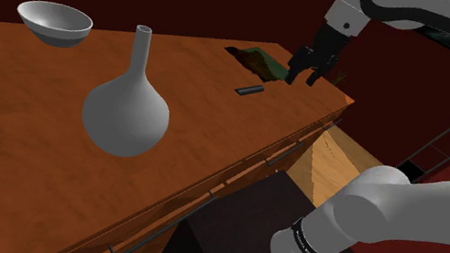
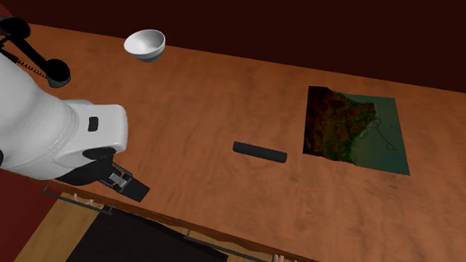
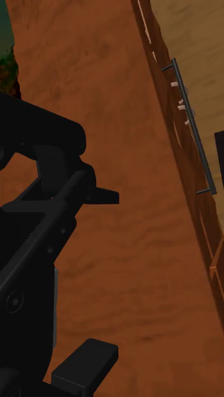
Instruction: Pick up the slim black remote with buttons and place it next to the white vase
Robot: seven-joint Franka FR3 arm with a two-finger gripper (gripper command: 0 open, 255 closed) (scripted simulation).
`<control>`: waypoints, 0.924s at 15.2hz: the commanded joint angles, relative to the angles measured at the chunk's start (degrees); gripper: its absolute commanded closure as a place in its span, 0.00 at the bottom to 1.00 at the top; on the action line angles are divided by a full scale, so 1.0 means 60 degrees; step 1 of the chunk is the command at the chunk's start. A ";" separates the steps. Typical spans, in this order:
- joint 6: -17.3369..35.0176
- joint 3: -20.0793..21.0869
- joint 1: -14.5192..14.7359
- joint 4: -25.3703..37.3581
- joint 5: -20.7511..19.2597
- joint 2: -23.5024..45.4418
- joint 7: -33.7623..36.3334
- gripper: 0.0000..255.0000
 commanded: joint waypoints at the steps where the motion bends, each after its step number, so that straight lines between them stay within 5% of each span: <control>1: 0.0000 0.0000 0.0000 0.0000 0.0000 0.0000 0.0000 0.00; 14: 0.3545 0.0917 -0.1265 0.1120 -0.0355 0.4405 0.4723 0.00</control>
